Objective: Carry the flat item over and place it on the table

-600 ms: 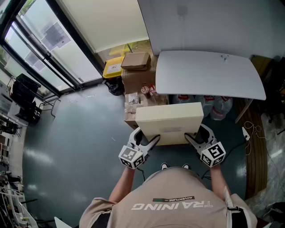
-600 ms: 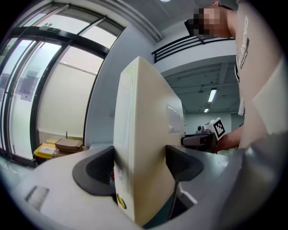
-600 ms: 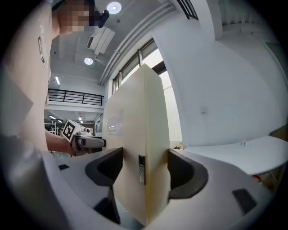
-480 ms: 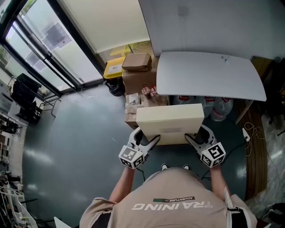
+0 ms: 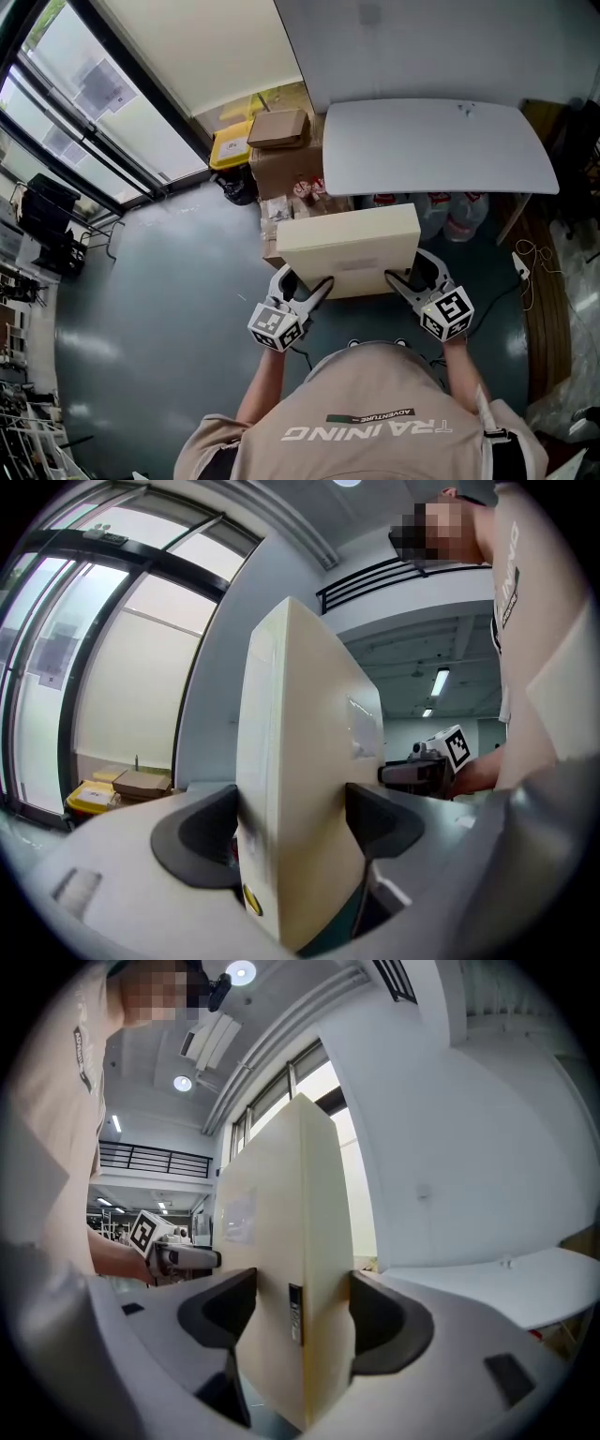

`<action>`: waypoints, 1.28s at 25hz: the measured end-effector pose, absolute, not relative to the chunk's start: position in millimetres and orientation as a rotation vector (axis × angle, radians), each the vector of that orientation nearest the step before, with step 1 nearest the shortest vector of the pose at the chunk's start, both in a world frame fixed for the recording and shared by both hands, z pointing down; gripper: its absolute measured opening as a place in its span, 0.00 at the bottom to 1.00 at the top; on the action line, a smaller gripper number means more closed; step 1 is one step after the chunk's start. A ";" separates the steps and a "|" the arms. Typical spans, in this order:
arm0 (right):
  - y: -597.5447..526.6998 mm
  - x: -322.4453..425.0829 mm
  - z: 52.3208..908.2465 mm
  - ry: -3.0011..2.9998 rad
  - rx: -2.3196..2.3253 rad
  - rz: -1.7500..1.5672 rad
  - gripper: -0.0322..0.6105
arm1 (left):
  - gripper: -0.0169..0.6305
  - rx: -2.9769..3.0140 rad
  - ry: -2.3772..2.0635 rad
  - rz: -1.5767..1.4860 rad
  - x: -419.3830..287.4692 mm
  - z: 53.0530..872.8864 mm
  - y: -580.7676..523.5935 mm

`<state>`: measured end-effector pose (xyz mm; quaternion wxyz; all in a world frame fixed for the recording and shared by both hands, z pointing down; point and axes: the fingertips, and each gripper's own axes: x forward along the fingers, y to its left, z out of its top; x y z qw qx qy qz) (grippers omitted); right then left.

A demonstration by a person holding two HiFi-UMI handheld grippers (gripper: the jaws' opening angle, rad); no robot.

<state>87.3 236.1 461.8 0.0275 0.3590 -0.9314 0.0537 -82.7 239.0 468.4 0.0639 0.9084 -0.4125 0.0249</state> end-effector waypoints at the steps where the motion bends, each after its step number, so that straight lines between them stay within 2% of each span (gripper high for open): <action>1: 234.2 85.9 462.6 -2.870 1.110 0.171 0.49 | 0.55 2.741 -1.244 0.075 -84.0 469.4 236.9; 18: 234.0 51.4 509.8 -2.769 1.220 0.341 0.49 | 0.55 2.712 -1.091 0.097 -118.5 517.7 224.4; 32: 112.0 75.6 526.7 -2.808 1.123 0.380 0.49 | 0.55 2.659 -1.128 0.204 -94.4 531.2 110.5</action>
